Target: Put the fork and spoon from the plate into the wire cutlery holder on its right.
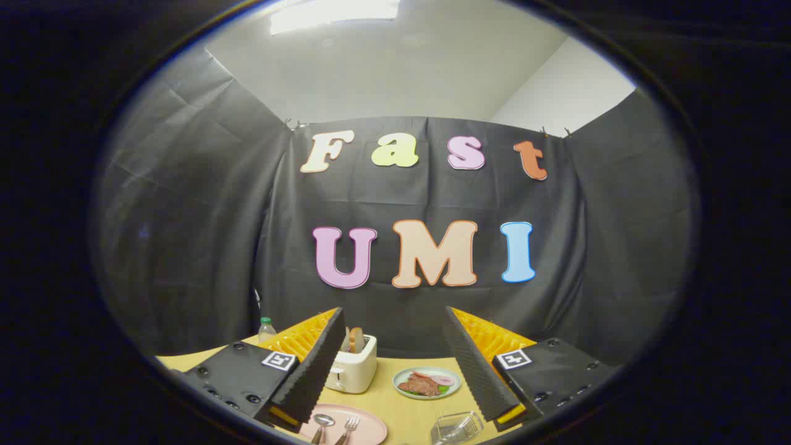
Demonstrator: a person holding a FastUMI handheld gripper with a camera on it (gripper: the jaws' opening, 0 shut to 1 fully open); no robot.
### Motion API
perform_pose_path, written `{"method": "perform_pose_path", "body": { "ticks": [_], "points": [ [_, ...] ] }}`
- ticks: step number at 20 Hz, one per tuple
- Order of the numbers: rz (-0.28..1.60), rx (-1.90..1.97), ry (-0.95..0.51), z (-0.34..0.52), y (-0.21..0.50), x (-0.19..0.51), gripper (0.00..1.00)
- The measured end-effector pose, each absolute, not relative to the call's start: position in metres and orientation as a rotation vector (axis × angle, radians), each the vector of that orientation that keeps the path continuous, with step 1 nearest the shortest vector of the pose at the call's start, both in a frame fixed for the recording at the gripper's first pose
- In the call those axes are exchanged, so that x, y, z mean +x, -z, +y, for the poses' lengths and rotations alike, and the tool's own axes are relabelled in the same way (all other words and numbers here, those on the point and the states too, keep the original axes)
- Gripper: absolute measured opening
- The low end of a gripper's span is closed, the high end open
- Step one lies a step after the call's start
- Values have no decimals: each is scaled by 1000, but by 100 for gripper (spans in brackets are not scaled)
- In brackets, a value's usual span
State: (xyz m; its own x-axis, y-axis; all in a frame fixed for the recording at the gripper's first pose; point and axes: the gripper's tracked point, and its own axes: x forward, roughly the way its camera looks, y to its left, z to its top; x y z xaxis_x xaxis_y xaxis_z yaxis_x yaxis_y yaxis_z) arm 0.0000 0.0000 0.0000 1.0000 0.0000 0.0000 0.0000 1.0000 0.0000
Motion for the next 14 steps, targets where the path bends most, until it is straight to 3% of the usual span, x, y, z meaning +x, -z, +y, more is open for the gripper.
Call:
{"method": "perform_pose_path", "body": {
  "ticks": [14],
  "points": [
    [56,-3,-44,12,19,11,100]
  ]
}}
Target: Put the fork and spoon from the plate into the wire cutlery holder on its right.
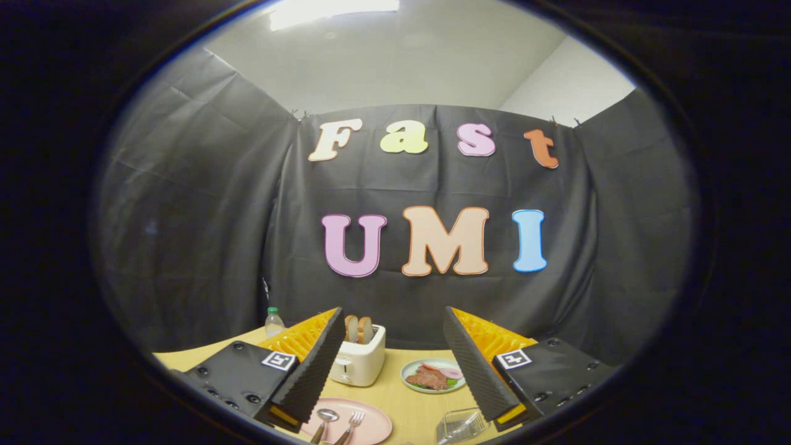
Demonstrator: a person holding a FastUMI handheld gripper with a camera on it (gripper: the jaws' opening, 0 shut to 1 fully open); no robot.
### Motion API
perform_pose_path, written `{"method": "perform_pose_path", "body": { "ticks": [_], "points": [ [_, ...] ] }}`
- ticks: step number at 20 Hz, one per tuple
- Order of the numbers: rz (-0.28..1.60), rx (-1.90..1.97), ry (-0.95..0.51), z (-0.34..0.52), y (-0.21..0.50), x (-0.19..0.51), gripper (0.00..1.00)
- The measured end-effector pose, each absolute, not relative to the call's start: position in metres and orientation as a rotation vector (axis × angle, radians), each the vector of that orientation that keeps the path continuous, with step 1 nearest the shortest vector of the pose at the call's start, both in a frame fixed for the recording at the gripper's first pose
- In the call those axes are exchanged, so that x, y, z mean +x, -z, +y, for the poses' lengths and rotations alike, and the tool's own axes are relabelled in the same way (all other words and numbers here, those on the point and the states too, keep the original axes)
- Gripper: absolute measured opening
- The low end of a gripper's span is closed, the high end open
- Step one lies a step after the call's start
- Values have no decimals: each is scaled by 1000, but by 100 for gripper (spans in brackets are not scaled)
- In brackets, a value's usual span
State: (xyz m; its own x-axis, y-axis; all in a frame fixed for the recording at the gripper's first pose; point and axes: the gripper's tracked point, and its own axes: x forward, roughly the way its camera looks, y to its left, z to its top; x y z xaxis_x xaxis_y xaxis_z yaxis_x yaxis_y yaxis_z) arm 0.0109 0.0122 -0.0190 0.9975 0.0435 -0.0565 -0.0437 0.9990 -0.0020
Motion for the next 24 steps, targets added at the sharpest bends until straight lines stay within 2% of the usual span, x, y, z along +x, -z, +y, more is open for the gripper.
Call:
{"method": "perform_pose_path", "body": {
  "ticks": [7,24],
  "points": [
    [128,4,-91,29,49,17,100],
    [519,-29,-234,70,211,7,100]
  ]
}}
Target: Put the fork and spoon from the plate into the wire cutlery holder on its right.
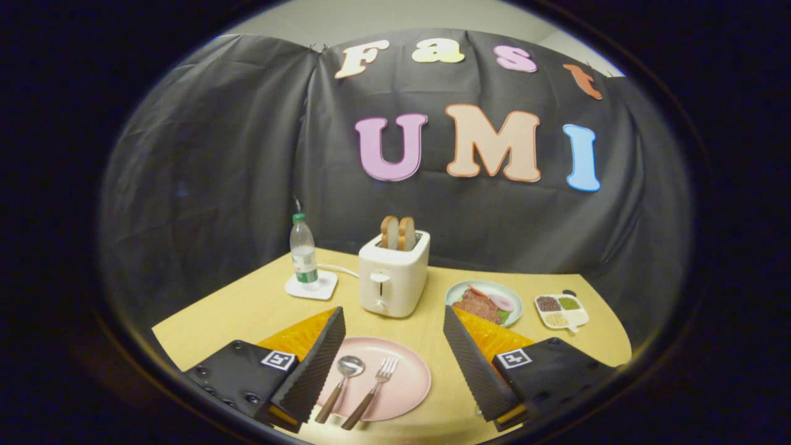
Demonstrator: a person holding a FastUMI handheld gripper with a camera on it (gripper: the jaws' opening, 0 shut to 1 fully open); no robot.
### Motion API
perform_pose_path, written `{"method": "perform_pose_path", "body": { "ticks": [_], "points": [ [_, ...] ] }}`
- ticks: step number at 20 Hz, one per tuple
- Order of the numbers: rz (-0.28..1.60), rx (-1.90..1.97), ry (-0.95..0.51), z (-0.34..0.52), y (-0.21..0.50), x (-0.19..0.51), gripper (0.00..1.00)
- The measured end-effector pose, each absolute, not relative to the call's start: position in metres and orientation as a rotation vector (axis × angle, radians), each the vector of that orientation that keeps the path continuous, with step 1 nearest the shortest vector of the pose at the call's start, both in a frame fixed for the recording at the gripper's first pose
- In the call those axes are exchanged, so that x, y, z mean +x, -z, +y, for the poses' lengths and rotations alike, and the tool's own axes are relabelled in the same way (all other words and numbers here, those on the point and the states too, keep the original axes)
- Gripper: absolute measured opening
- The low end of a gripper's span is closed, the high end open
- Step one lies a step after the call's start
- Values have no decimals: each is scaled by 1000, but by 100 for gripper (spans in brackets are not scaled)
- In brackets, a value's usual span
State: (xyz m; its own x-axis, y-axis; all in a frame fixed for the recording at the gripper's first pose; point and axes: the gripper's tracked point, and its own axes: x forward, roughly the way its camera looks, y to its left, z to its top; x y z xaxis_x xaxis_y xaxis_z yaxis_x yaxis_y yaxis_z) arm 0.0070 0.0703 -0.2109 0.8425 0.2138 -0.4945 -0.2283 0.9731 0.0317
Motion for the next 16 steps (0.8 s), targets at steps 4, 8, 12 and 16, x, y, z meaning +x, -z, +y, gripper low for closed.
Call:
{"method": "perform_pose_path", "body": {
  "ticks": [4,8,12,16],
  "points": [
    [615,-79,-270,78,256,-6,100],
    [694,-146,-306,84,296,-20,100],
    [782,-191,-307,80,336,-30,100],
    [846,-211,-309,78,357,-39,100]
  ]
}}
